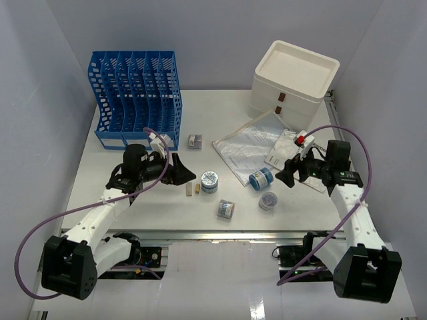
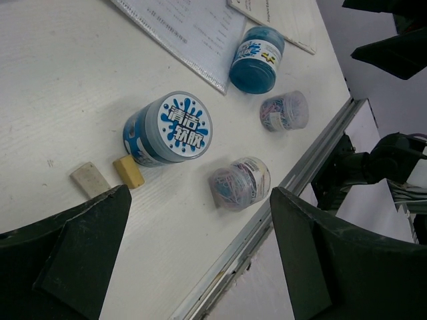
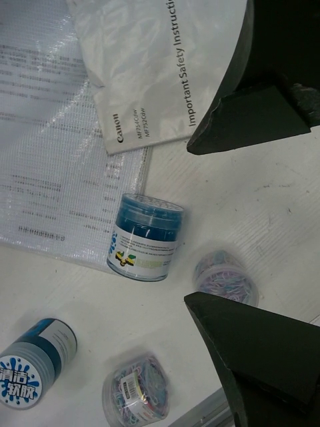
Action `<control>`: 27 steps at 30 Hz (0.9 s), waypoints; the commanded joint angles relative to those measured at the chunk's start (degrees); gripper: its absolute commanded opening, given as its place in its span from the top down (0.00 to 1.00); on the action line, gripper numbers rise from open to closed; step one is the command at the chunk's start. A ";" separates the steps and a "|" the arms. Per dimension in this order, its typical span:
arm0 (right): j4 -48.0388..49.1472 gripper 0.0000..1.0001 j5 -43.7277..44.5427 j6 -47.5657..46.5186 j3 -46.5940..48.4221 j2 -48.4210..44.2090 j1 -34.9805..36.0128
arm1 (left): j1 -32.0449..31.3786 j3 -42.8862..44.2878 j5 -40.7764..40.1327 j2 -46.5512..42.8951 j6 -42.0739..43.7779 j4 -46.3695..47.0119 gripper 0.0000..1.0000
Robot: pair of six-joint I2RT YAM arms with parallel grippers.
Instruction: Organize the desk
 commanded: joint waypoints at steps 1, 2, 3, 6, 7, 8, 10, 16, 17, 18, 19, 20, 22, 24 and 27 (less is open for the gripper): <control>-5.19 0.10 -7.24 -6.96 2.08 2.88 0.17 | -2.78 4.48 -7.68 -1.45 -4.33 -7.06 0.07; -3.73 0.10 -8.27 -5.79 1.08 3.13 0.17 | -4.71 5.87 -11.49 -1.38 -4.49 -9.16 0.08; -2.09 0.10 -9.07 -4.78 0.38 3.24 0.17 | -6.82 7.14 -16.29 -1.17 -4.44 -11.43 0.08; -2.45 0.10 -8.26 -5.58 0.38 1.88 0.17 | -14.84 11.30 -25.10 1.59 -4.60 -18.33 0.08; -2.29 0.10 -8.44 -5.65 -0.14 1.17 0.17 | -16.24 12.16 -27.28 2.86 -5.03 -19.10 0.08; -2.14 0.10 -8.65 -5.71 -0.65 0.44 0.17 | -17.63 12.95 -29.42 4.15 -5.48 -19.83 0.08; -1.99 0.10 -8.71 -5.85 -1.38 -0.72 0.25 | -20.05 14.25 -33.11 6.26 -6.68 -20.62 0.08; -1.37 0.10 -6.35 -5.76 -1.93 -2.89 0.17 | -26.44 22.11 -44.06 15.35 -6.71 -22.68 0.05; -1.36 0.10 -5.99 -5.67 -1.86 -2.83 0.17 | -27.32 24.40 -45.01 16.48 -6.15 -23.40 0.05; -1.28 0.10 -5.61 -5.59 -1.86 -2.91 0.17 | -27.81 25.39 -46.32 17.53 -5.81 -23.72 0.04; -1.28 0.10 -5.50 -5.51 -1.86 -2.91 0.17 | -28.16 26.45 -46.85 18.51 -5.38 -23.98 0.04; -1.28 0.10 -5.14 -5.43 -1.86 -3.06 0.17 | -28.59 27.82 -47.36 20.02 -4.87 -24.27 0.04; -0.95 0.10 -4.51 -5.28 -1.88 -3.34 0.14 | -28.93 29.43 -47.47 21.92 -4.18 -24.24 0.03; -0.30 0.10 -3.96 -5.04 -1.96 -3.52 0.08 | -29.02 30.48 -47.53 23.03 -3.74 -24.22 0.03; 3.17 0.10 -2.79 -3.38 -2.30 -3.34 0.02 | -29.02 33.04 -47.29 25.00 -1.69 -23.85 0.02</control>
